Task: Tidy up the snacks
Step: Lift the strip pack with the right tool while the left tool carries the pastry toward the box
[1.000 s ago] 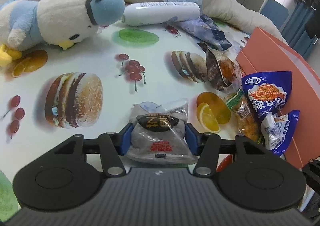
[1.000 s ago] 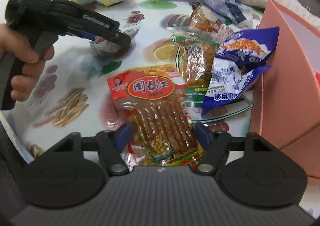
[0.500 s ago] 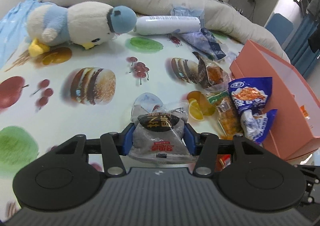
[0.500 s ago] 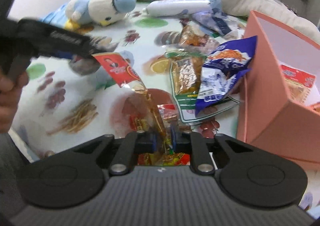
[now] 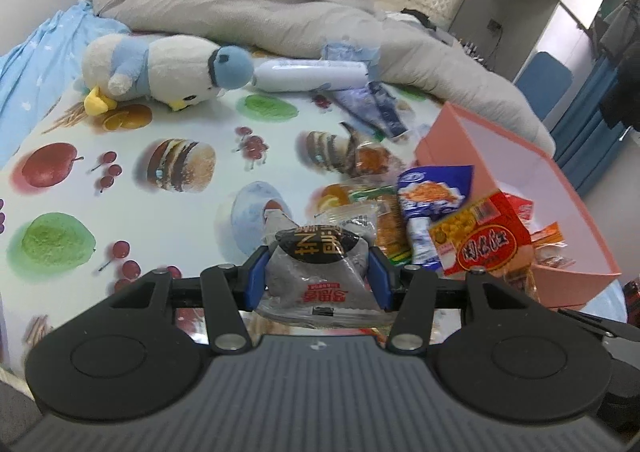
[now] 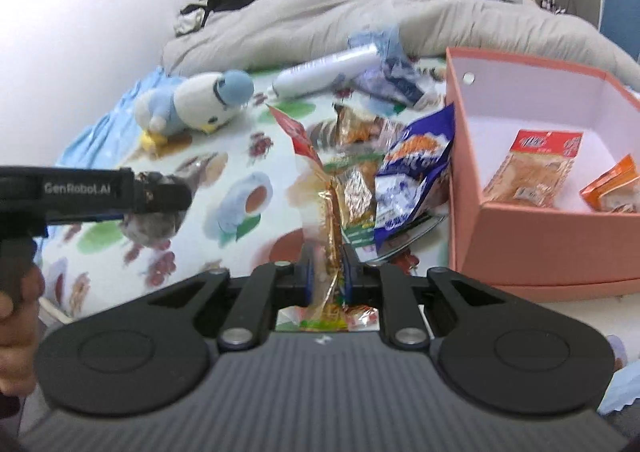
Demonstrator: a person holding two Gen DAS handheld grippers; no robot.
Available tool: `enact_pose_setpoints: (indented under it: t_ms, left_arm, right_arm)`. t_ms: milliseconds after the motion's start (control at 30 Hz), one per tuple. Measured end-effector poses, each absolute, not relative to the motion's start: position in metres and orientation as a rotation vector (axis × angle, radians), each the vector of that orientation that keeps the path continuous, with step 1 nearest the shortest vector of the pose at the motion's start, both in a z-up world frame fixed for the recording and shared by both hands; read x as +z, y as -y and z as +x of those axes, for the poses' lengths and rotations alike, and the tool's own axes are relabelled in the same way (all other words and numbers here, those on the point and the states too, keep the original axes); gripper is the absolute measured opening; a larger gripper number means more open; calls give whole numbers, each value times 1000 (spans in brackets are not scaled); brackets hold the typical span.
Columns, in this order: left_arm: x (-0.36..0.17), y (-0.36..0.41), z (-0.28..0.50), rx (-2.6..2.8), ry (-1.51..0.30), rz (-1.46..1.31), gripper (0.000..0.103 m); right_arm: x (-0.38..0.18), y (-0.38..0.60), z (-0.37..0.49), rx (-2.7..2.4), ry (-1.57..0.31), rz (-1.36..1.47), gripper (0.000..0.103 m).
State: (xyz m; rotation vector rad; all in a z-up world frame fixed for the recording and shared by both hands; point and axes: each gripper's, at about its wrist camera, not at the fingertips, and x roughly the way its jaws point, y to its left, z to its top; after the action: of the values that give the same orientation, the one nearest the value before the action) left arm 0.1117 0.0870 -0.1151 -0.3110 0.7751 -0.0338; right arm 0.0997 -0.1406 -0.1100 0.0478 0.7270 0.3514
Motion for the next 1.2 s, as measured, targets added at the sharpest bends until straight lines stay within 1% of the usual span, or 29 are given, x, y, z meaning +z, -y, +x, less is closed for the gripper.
enact_pose_setpoints:
  t_ms: [333,600,1000,1200]
  left_arm:
    - [-74,-61,79,-65,-731,-303,57]
    - [-47,-37,68,-119,-691,-301,57]
    - [-28,48,73,-310,-685,-272,57]
    - [-33,86,81,-392,-712,-243,57]
  right_arm:
    - [-75,168,71,315,-673,137,16]
    - [-51,191,51,273,-623,162,16]
    - [-37,261,27,132,-604,210,16]
    - [-41,289,22,76,-598,240,16]
